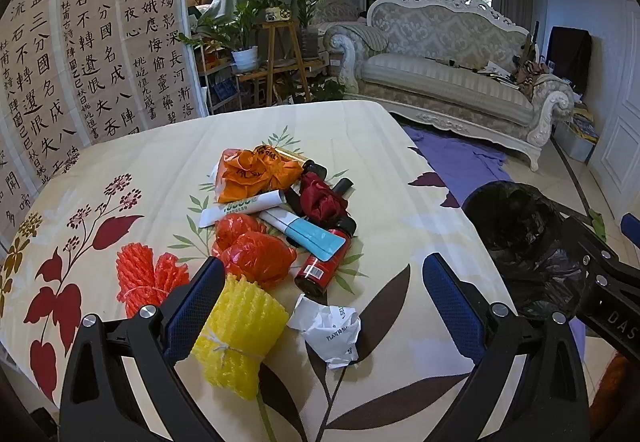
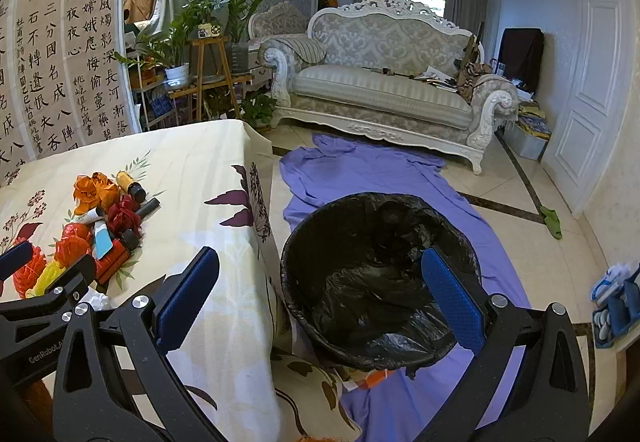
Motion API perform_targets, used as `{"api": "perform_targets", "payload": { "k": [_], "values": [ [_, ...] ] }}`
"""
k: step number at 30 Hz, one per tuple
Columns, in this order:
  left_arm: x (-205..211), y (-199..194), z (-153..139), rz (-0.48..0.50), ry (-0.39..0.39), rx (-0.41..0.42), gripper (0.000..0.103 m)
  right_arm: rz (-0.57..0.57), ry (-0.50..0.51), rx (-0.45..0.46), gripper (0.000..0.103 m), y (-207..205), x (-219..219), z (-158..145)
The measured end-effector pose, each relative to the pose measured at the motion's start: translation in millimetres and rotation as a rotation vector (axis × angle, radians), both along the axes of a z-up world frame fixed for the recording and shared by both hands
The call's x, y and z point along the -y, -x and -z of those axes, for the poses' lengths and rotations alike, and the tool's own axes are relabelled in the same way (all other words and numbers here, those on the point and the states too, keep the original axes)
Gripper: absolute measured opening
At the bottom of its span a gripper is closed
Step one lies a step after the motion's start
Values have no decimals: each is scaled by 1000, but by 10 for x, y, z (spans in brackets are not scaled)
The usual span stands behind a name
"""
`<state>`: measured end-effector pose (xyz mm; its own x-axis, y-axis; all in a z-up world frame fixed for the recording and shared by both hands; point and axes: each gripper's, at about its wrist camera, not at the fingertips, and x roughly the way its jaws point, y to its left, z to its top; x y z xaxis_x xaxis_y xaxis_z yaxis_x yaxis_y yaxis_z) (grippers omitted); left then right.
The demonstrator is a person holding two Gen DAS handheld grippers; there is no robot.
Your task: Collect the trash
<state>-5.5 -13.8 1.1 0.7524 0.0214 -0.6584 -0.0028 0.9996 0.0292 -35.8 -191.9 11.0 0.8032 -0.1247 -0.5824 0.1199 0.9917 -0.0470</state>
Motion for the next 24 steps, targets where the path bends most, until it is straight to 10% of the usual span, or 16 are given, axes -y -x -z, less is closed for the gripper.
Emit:
{"api": "perform_targets", "payload": {
  "k": [24],
  "values": [
    [24,9,21,7,1,-4,96,0,0,-1,99,-1,5,-7]
  ]
}}
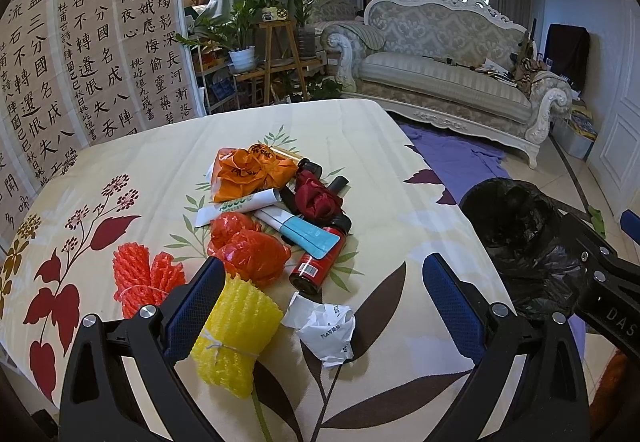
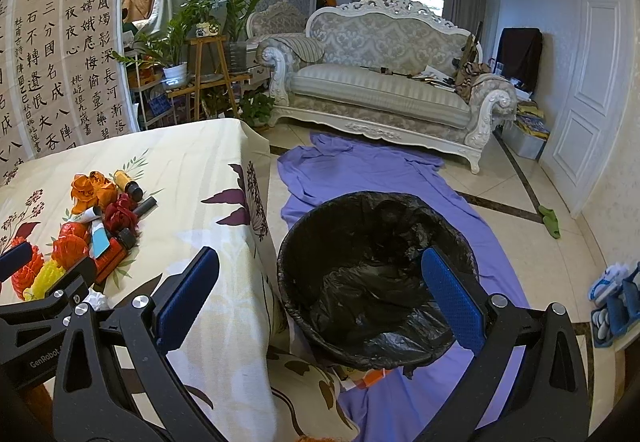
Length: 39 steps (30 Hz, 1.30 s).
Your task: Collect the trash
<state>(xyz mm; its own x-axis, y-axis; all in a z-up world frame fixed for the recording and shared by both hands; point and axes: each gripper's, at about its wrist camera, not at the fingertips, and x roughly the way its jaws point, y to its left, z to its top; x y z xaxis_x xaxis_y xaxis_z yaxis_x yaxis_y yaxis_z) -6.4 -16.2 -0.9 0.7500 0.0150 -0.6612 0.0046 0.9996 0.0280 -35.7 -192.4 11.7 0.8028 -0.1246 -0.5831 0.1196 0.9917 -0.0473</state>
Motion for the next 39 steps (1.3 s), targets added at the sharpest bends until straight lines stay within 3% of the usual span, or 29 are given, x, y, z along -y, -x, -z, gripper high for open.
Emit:
{"api": "perform_targets", "payload": {
  "k": [30,34,35,37,39],
  "values": [
    [-54,45,-13,33,21,-27,96,-3,-15,-19,99,43,51,91],
    [-165,117,-55,26,22,-20,96,-25,-18,-26,97,54,-22,107],
    [-203,141,-66,19,16,-17,96,-29,-12,-23,92,64,-43,114],
    [-286,181,-82,10,7,-14,91,-50,-19,-36,85,67,-91,116],
    [-369,193,-89,-1,2,-23,70,-68,-24,-42,85,74,-132,121]
  ]
}}
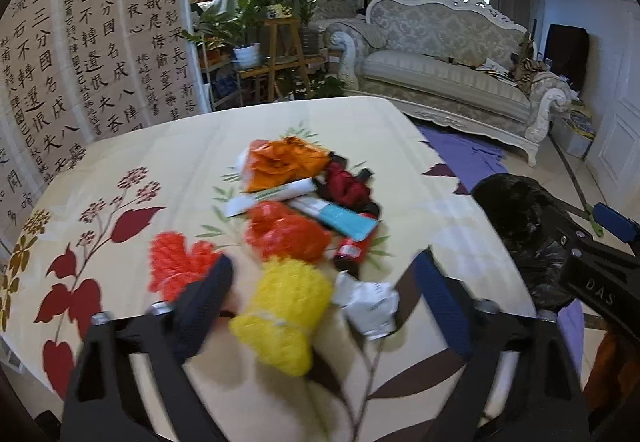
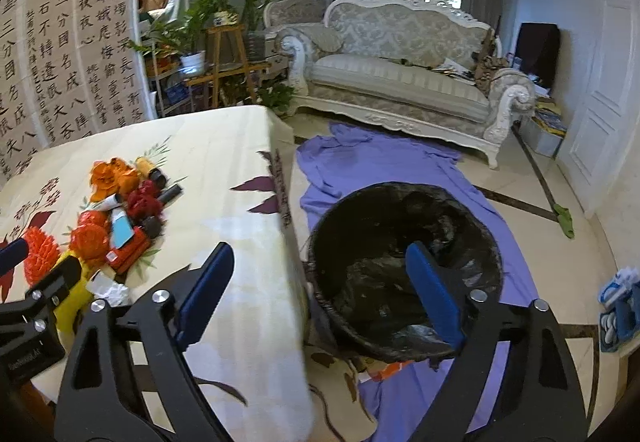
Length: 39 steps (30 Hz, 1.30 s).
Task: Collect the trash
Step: 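Grasp the orange foam net with the left tool while the right tool grasps the yellow foam net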
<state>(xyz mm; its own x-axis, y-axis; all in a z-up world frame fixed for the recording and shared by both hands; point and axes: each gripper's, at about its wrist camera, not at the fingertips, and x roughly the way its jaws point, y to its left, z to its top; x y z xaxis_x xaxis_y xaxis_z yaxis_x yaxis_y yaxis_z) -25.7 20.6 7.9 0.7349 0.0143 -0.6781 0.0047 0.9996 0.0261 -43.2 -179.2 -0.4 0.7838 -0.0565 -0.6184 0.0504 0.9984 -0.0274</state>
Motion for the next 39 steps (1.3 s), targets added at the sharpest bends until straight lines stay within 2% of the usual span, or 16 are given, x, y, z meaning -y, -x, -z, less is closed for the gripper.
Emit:
{"api": "perform_targets", "payload": {
  "k": [5,18,27,36,39],
  "values": [
    [-295,69,22,-55,11,-18,69,-43,-6,-17,77,-3,-146,-39],
    [-908,143,135,-180,25,-47,70,-196,-2,-40,76,-10,-708,-90],
    [-966,-33,245,-150,32,-67,70,-228,15,-52,76,-26,-955,-78],
    [-992,-52,198,-135,61,-60,70,-237,12,-60,76,-72,-1033,-65],
    [-999,-79,214,-144,67,-66,73,-238,6,-59,76,-86,-1042,-63]
  ]
}}
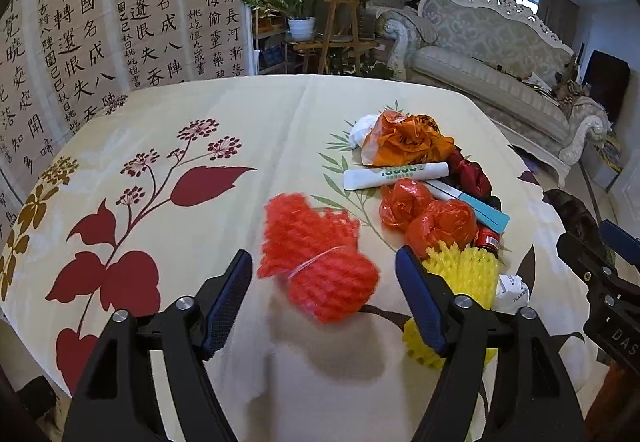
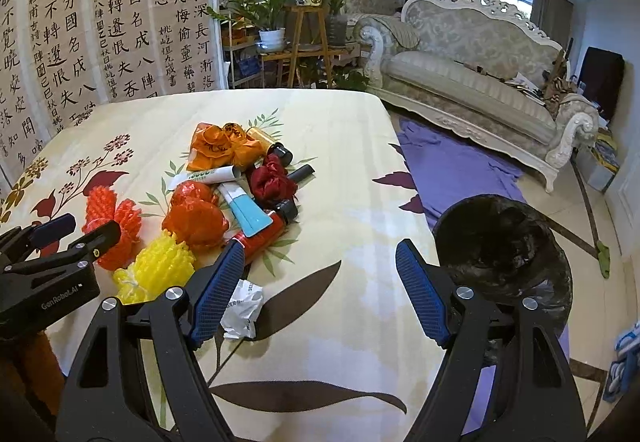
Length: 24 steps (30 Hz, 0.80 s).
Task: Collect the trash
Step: 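Grasp the orange foam net with the left tool while the right tool grasps the yellow foam net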
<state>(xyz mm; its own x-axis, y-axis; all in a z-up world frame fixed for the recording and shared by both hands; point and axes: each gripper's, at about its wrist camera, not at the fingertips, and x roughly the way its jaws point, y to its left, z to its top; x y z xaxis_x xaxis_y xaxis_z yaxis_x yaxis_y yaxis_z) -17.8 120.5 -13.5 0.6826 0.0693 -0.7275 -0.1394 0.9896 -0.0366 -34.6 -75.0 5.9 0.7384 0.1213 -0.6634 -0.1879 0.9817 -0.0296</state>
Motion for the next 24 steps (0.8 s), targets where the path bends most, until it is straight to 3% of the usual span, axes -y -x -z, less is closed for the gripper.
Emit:
{"api": "perform_targets", "payload": {
  "k": [6,12,24],
  "values": [
    [-35,-55,104,-21,8,-43,71,-7,-10,-11,76,-10,6,16],
    [-114,-38,164,-12,61,-55,43,-19,-23,-12,76,13,-16,10],
    [-450,255,9,-91,7,4,42,-97,-23,-14,76,116,-341,-14]
  ]
}}
